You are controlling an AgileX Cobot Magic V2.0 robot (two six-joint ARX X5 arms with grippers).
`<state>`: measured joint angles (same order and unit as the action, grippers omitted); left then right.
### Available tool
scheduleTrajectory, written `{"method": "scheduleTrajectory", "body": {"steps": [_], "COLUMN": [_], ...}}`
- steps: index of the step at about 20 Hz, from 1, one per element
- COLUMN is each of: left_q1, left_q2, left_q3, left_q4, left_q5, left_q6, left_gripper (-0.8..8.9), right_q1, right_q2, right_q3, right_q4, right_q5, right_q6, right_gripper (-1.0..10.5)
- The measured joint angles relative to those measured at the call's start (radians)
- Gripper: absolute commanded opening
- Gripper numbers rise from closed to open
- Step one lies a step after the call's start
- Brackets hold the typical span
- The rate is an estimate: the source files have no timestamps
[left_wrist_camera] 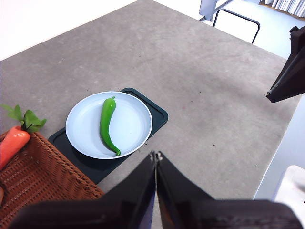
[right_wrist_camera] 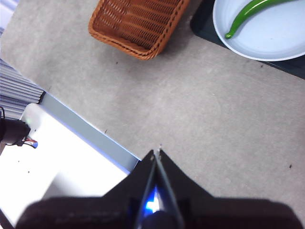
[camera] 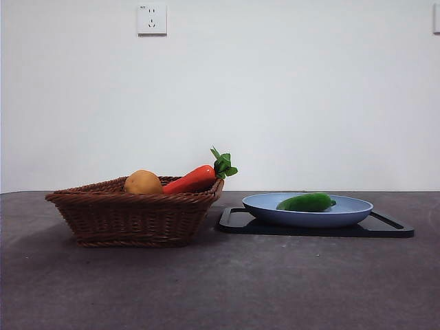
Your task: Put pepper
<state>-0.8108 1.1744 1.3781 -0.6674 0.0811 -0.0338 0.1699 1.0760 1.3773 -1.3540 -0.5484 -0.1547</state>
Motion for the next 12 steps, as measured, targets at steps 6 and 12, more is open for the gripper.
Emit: {"method": "scheduleTrajectory", "body": {"steps": [6,12], "left_q1": [0.015,0.257], "left_q2": [-0.001,-0.142], "left_q3": [0.0,0.0], "left_q4": [0.001,0.048], "left_q5": [-0.071,-0.209], "left_q6": [0.021,0.064], "left_gripper": [0.08,0.08], "right_q1": [0.0,0.0], "right_q2": [0.0,0.0], "right_q3": [0.0,0.0], "right_q4": [0.0,0.0], "right_q5": [0.001,0.001], "right_q6": [0.0,0.0], "right_gripper": [0.0,0.0]}}
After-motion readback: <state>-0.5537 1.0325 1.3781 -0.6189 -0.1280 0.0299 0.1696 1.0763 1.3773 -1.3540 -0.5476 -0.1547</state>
